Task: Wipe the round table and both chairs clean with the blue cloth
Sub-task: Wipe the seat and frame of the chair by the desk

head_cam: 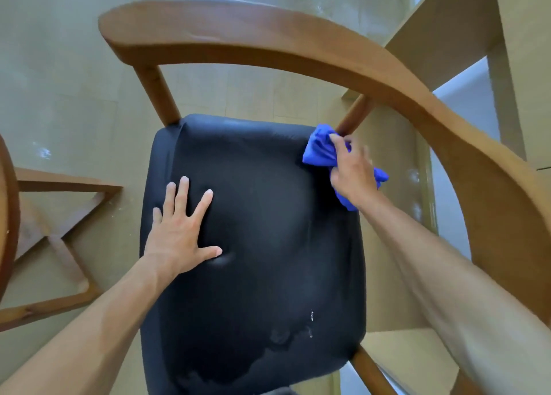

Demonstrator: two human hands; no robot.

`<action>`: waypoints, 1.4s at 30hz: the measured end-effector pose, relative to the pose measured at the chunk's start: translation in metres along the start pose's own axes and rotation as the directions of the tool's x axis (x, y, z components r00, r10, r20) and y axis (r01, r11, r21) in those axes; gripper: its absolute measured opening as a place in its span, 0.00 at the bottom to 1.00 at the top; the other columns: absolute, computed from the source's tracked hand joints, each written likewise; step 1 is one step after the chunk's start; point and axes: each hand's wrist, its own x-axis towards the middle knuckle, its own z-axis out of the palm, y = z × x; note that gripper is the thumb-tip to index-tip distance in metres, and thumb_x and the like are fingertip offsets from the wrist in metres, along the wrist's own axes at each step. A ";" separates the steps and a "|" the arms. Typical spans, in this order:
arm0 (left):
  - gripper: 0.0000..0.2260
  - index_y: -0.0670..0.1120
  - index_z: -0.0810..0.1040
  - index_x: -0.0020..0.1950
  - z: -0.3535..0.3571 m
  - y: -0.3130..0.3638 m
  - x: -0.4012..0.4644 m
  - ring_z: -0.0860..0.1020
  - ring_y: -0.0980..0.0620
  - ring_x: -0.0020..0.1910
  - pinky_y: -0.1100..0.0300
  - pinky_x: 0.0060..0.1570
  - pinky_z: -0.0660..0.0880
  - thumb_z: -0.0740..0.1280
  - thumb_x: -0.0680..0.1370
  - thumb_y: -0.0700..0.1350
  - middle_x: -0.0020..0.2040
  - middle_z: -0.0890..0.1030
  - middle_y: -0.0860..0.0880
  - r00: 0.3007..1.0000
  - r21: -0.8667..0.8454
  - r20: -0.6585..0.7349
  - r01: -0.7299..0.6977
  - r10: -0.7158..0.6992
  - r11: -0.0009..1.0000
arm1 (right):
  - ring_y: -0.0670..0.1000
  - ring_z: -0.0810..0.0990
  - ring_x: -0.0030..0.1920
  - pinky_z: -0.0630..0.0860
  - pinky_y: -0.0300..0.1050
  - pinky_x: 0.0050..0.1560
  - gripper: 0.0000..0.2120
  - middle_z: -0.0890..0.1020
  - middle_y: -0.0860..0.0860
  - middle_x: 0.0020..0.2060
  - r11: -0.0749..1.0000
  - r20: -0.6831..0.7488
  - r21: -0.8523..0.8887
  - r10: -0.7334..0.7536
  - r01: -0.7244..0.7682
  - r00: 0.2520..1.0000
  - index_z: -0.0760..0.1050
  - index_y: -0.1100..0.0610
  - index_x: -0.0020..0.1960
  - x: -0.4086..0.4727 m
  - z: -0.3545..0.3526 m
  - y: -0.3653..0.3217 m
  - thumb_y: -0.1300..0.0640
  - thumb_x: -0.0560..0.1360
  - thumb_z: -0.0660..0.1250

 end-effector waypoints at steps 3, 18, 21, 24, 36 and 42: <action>0.51 0.56 0.41 0.78 0.002 0.000 0.000 0.32 0.42 0.75 0.39 0.72 0.53 0.70 0.67 0.67 0.76 0.30 0.45 1.000 -0.012 0.000 -0.003 0.003 1.000 | 0.62 0.71 0.53 0.71 0.55 0.54 0.27 0.69 0.59 0.60 0.998 0.019 0.041 0.054 -0.055 0.998 0.69 0.56 0.67 -0.007 0.009 -0.011 0.69 0.68 0.62; 0.51 0.57 0.41 0.78 -0.001 0.000 -0.002 0.32 0.42 0.76 0.40 0.73 0.52 0.70 0.68 0.67 0.76 0.30 0.45 1.000 -0.038 -0.002 0.013 -0.013 0.999 | 0.61 0.73 0.50 0.73 0.56 0.45 0.25 0.73 0.57 0.54 0.898 0.259 -0.019 -0.420 0.440 0.870 0.75 0.56 0.55 -0.091 -0.006 -0.011 0.73 0.62 0.60; 0.51 0.57 0.42 0.78 0.001 -0.001 -0.001 0.33 0.43 0.76 0.39 0.73 0.52 0.72 0.67 0.66 0.77 0.32 0.46 1.000 -0.058 -0.017 0.009 -0.011 0.998 | 0.59 0.69 0.52 0.72 0.56 0.54 0.24 0.68 0.56 0.57 1.000 0.124 0.020 0.012 -0.015 0.992 0.71 0.56 0.60 -0.044 0.003 -0.027 0.71 0.66 0.59; 0.51 0.57 0.44 0.78 0.003 -0.002 -0.001 0.34 0.43 0.76 0.38 0.72 0.52 0.73 0.66 0.66 0.77 0.33 0.46 0.999 -0.081 -0.034 0.000 -0.003 0.997 | 0.59 0.70 0.48 0.72 0.55 0.45 0.21 0.70 0.56 0.55 0.998 0.058 -0.058 -0.008 0.011 0.998 0.72 0.56 0.57 -0.086 0.018 -0.054 0.68 0.66 0.60; 0.42 0.56 0.50 0.78 -0.001 0.001 -0.021 0.38 0.46 0.78 0.41 0.73 0.52 0.70 0.71 0.63 0.79 0.39 0.48 0.999 -0.129 -0.043 0.008 -0.014 0.992 | 0.57 0.72 0.46 0.70 0.50 0.41 0.20 0.74 0.54 0.52 0.688 0.409 0.050 -0.675 0.724 0.614 0.74 0.52 0.51 -0.195 0.012 -0.064 0.68 0.62 0.62; 0.25 0.49 0.64 0.76 -0.011 -0.019 -0.028 0.48 0.48 0.78 0.57 0.75 0.49 0.56 0.79 0.34 0.79 0.52 0.48 0.999 -0.351 -0.036 -0.019 0.007 0.936 | 0.58 0.68 0.48 0.62 0.49 0.41 0.23 0.71 0.55 0.56 0.810 0.257 0.062 -0.578 0.583 0.775 0.71 0.53 0.59 -0.185 0.043 -0.188 0.67 0.66 0.60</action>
